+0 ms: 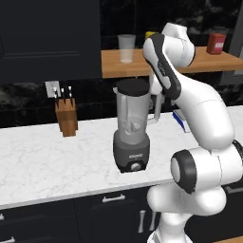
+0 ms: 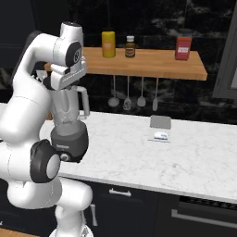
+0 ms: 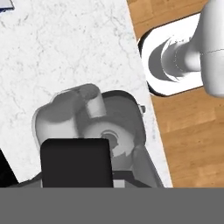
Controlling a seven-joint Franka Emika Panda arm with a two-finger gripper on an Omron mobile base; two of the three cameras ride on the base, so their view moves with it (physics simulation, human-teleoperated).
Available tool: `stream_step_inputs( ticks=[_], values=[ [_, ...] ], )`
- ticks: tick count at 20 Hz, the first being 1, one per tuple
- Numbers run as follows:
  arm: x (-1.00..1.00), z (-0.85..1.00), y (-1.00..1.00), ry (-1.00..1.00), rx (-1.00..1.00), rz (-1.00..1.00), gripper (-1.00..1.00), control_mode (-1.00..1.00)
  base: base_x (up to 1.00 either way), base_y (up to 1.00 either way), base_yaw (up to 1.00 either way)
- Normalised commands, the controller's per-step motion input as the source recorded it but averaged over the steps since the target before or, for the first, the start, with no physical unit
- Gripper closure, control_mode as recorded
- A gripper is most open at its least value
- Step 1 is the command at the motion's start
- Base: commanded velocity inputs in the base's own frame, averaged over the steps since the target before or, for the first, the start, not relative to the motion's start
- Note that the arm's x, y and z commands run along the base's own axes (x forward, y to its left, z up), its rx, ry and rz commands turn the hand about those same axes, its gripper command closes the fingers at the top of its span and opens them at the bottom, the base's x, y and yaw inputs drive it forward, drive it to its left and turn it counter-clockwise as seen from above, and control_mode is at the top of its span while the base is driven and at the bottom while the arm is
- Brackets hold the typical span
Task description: Close the lid blender by securely placing the lid on top.
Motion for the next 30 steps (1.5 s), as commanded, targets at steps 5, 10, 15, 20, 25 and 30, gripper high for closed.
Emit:
stream_step_inputs(
  ticks=[5,10,15,20,25,30],
  values=[
    [-0.03,-0.57,-0.03,0.07,0.0,0.2,1.0,-1.0,0.0,0.0,0.0],
    [-0.48,-0.43,-0.14,0.01,0.0,0.3,1.0,-1.0,0.0,0.0,0.0],
    [-0.73,-0.5,-0.02,0.0,-0.01,0.29,1.0,-1.0,0.0,0.0,0.0],
    [-0.2,-0.55,0.33,0.01,-0.1,0.27,1.0,-1.0,0.0,0.0,0.0],
    [0.03,-0.45,0.38,0.02,-0.08,0.25,1.0,-1.0,0.0,0.0,0.0],
    [0.23,-0.18,0.25,0.1,-0.08,0.17,1.0,-1.0,0.0,0.0,0.0]
  ],
)
